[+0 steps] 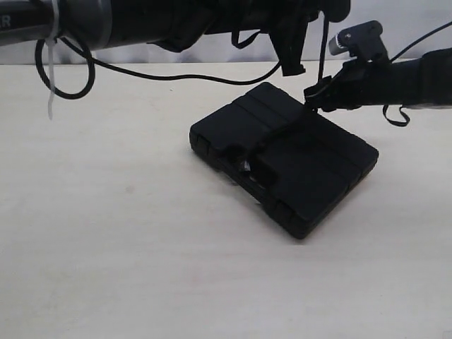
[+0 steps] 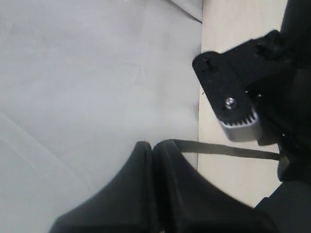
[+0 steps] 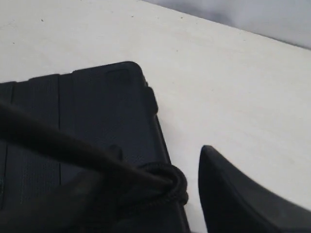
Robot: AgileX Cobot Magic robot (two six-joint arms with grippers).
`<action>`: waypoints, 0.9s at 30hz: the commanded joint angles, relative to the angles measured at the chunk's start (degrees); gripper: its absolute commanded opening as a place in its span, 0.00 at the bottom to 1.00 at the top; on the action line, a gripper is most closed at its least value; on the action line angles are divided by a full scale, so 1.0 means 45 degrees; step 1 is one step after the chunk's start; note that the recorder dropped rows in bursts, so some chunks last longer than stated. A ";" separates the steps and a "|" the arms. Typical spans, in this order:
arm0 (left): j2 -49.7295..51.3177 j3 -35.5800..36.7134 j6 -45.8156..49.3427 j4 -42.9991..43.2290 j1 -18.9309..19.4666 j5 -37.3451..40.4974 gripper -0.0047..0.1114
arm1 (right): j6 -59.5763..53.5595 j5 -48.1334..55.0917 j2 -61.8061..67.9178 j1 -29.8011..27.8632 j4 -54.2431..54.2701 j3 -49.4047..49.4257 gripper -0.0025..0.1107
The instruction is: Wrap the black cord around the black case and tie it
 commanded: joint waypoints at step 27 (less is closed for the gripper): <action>-0.0461 -0.0061 -0.0177 -0.0145 -0.0054 0.0679 0.05 | 0.0683 0.0210 0.0170 -0.0028 -0.1362 -0.0049 0.43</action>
